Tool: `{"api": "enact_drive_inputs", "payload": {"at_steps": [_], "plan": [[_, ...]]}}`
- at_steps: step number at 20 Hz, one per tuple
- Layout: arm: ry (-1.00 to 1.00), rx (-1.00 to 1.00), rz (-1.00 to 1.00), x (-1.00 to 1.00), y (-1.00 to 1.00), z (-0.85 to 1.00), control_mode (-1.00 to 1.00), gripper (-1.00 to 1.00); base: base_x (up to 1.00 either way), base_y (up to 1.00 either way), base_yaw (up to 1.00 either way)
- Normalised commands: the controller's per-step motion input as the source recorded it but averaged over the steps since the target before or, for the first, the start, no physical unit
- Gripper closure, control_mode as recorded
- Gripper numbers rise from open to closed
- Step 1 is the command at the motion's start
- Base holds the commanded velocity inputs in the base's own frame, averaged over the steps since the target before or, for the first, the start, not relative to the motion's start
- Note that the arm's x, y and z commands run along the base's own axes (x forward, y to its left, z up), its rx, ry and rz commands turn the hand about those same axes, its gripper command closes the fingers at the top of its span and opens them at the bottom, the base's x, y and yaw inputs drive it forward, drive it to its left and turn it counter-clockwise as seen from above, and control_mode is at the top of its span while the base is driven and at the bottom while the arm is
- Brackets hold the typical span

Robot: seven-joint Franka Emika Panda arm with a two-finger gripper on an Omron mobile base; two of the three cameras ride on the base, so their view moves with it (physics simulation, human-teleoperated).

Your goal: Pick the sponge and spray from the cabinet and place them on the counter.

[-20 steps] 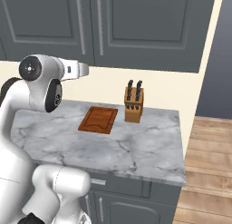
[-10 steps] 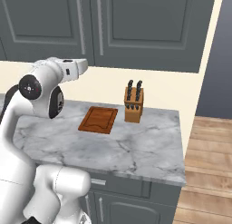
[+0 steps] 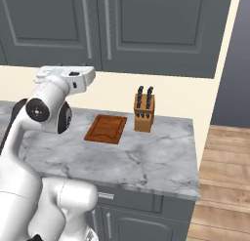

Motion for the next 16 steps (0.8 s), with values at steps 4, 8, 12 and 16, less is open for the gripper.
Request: {"api": "enact_drive_inputs", "payload": {"at_steps": [4,8,12,16], "plan": [[-0.02,0.0,0.0,0.06,0.0,0.06,-1.0,-1.0,0.0,0.0,0.0],[-0.07,0.0,0.0,0.1,0.0,0.27,-1.0,-1.0,0.0,0.0,0.0],[-0.07,0.0,0.0,0.24,0.0,0.24,-1.0,-1.0,0.0,0.0,0.0],[-0.02,0.02,0.0,0.38,-0.06,0.13,-1.0,-1.0,0.0,0.0,0.0]]}}
